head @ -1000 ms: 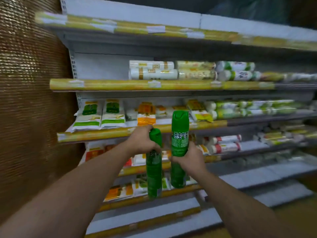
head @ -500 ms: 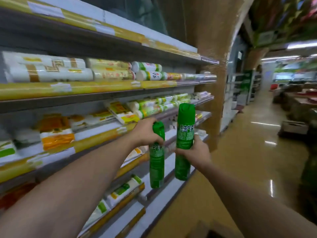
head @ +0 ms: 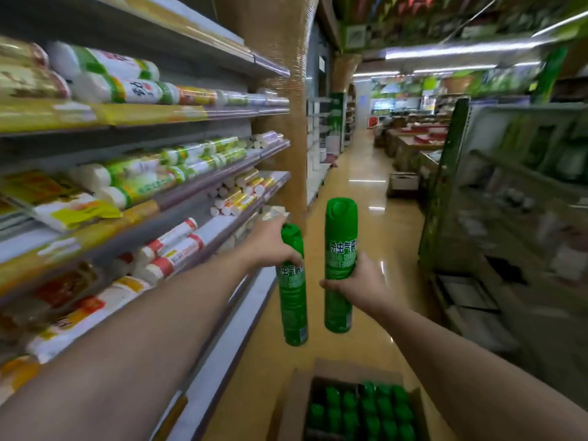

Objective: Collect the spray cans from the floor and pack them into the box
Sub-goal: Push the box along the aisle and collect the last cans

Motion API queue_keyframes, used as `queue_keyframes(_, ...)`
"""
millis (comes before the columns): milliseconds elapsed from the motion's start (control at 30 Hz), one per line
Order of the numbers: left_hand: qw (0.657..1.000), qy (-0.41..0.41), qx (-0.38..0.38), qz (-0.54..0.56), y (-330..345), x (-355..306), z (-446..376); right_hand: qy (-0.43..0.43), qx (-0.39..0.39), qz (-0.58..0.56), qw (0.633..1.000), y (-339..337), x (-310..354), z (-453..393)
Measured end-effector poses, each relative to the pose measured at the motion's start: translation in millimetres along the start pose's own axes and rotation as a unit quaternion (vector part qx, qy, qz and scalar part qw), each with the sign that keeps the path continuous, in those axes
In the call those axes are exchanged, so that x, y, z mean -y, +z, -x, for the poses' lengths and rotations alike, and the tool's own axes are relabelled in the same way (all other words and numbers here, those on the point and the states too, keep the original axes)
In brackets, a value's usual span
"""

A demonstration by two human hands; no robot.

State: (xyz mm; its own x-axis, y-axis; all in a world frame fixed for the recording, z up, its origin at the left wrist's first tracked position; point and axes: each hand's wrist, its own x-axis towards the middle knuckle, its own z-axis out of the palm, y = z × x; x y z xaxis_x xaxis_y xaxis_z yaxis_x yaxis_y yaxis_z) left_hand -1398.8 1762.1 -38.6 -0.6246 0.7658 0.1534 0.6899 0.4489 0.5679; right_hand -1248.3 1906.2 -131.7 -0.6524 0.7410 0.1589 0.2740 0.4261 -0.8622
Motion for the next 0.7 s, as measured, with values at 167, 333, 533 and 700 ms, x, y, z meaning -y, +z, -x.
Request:
queue_keyframes(167,0.999,-0.004,0.049,-0.018,57.6,3.7,-48.7,0.045,0.002,-0.006,0.999,-2.3,-58.7,-40.3)
queue_keyframes(333,0.995,-0.015,0.093,-0.022,107.0,15.7,-94.6,0.087,-0.015,-0.039,0.995,2.1,-101.6,-66.5)
queue_keyframes(533,0.989,-0.023,0.139,-0.046,155.0,45.1,-157.6,0.120,-0.029,-0.077,0.989,24.1,-141.6,-105.5)
queue_keyframes(700,0.977,-0.016,0.205,-0.052,196.8,83.2,-216.9,0.171,-0.030,-0.088,0.981,57.5,-181.5,-147.9)
